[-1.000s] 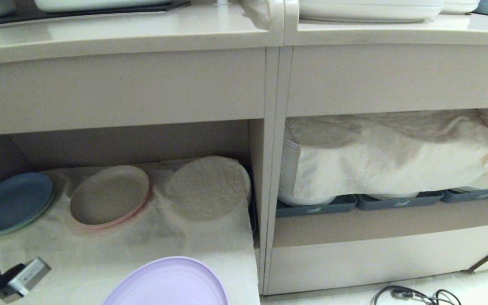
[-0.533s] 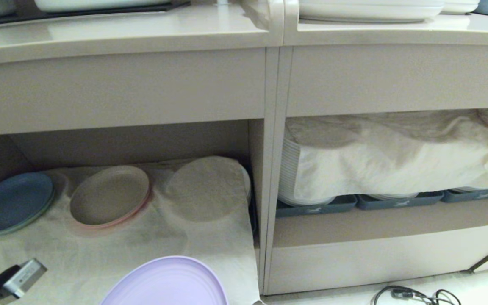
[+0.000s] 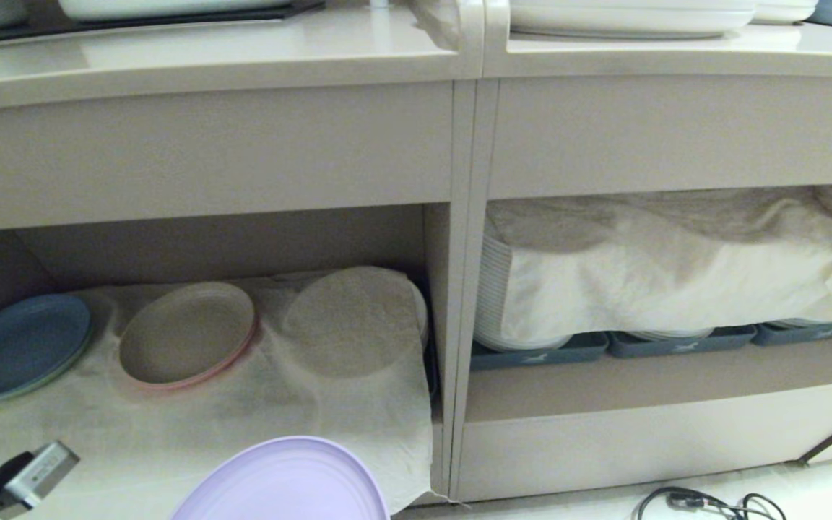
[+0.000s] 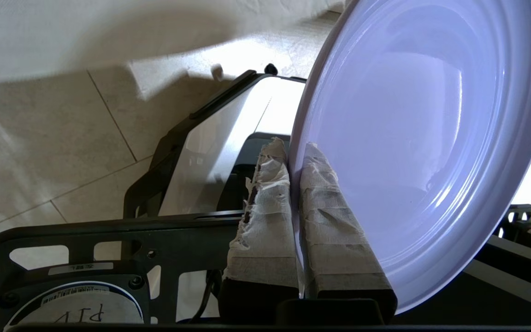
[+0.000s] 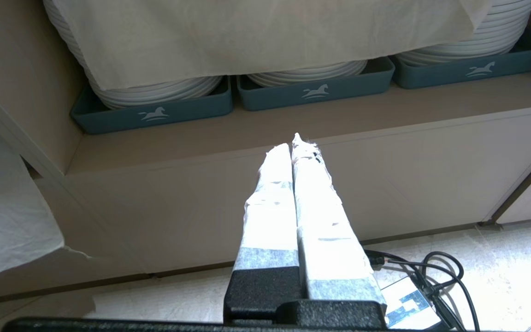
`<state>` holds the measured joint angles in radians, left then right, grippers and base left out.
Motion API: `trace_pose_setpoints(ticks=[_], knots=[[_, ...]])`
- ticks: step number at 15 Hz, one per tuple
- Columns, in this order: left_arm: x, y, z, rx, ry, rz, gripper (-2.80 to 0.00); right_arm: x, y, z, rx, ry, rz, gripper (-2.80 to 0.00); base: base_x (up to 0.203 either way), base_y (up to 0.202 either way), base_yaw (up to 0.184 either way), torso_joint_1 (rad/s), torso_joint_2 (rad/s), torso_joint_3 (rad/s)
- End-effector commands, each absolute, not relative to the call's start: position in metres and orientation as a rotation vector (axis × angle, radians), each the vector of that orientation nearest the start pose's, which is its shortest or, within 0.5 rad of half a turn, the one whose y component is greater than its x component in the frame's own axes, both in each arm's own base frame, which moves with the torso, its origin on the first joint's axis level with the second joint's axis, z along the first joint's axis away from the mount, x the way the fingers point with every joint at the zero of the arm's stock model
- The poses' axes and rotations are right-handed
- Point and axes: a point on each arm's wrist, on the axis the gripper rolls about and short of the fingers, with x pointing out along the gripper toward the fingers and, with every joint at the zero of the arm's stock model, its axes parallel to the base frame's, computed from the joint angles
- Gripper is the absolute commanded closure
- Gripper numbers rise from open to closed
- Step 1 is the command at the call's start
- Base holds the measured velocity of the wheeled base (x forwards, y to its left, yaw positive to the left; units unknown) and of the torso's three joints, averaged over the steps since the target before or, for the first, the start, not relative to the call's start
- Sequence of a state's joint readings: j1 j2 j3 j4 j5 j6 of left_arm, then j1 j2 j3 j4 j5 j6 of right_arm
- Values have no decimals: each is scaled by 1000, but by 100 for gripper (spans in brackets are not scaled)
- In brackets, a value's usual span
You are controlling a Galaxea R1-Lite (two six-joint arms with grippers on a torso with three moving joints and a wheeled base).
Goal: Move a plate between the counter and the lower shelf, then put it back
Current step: Put the plate
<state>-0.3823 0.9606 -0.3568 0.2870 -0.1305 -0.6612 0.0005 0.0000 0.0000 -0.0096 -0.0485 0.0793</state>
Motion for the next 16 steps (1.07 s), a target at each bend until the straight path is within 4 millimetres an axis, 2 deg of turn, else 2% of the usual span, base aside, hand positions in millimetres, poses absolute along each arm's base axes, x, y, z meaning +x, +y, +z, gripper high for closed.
trace_pose_setpoints(ticks=[1,11,16], knots=[[72,-32,129,-492,1014,-161,0,-23,-1,77,80,-13,-49,0,0,0,0,0,0,0],[70,-31,130,-495,999,-166,0,-23,-1,77,80,-13,-47,0,0,0,0,0,0,0],[60,-28,130,-489,1018,-171,0,-23,-1,77,80,-13,-47,0,0,0,0,0,0,0]])
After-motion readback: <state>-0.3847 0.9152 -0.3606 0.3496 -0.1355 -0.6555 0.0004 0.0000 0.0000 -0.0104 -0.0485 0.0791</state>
